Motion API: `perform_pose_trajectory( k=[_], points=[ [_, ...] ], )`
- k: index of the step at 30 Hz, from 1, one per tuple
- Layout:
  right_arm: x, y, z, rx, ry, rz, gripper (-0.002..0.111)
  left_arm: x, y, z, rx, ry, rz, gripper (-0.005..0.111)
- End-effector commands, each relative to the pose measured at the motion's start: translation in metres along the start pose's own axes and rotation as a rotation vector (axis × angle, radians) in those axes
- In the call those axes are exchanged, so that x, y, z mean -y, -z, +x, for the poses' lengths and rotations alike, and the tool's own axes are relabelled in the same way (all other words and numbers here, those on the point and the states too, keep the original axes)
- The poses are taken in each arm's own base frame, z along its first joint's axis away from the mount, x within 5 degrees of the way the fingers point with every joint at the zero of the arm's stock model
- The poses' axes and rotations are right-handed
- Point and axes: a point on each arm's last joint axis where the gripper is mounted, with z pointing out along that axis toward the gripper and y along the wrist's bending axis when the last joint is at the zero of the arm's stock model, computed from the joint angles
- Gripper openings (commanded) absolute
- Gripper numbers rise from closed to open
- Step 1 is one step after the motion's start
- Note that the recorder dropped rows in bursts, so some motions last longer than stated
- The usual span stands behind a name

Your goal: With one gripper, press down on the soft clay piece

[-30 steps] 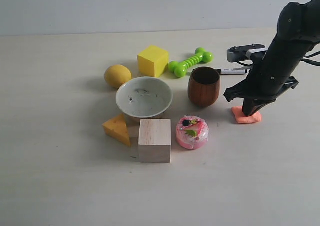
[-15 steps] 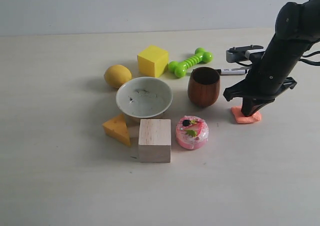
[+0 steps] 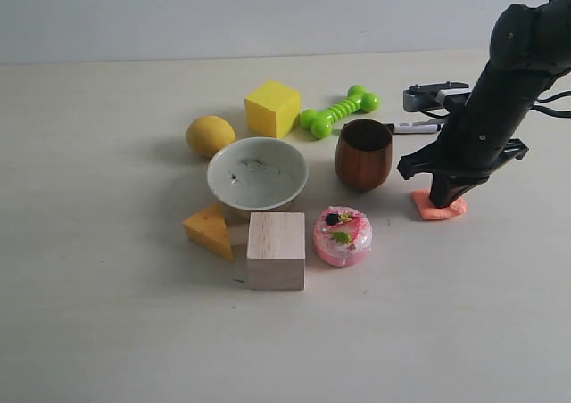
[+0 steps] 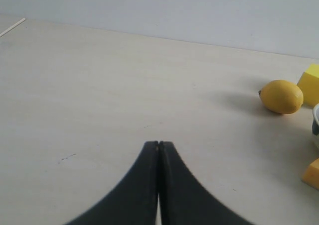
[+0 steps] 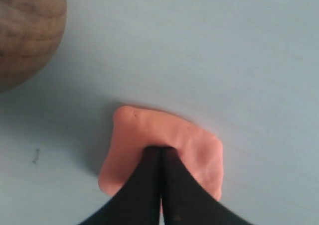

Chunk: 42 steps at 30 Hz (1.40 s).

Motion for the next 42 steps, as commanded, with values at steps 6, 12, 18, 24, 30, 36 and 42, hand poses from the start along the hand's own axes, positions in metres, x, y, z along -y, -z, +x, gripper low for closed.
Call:
perform_pose_trajectory(
  k=[6, 12, 18, 24, 30, 36, 42],
  points=[
    [0.004, -0.049, 0.014, -0.104, -0.02, -0.012, 0.0, 0.0, 0.0, -0.001, 0.012, -0.003, 0.001, 0.0],
    [-0.002, -0.028, 0.01, -0.034, -0.012, -0.05, 0.0, 0.0, 0.0, -0.001, 0.012, -0.003, 0.001, 0.0],
    [-0.006, -0.013, 0.007, 0.014, -0.009, -0.066, 0.0, 0.0, 0.0, -0.001, 0.012, -0.003, 0.001, 0.0],
    [-0.015, -0.012, 0.006, 0.025, -0.003, -0.099, 0.004, 0.0, 0.0, -0.001, 0.012, -0.003, 0.001, 0.0],
    [-0.035, -0.015, 0.004, 0.025, 0.06, -0.093, 0.01, 0.0, 0.0, -0.001, 0.012, -0.003, 0.001, 0.0],
    [-0.039, -0.008, 0.003, 0.047, 0.07, -0.087, 0.01, 0.0, 0.0, -0.001, 0.012, -0.003, 0.001, 0.0],
    [-0.042, 0.008, 0.001, 0.098, 0.073, -0.085, 0.01, 0.0, 0.0, -0.001, 0.012, -0.003, 0.001, 0.0]
  ],
)
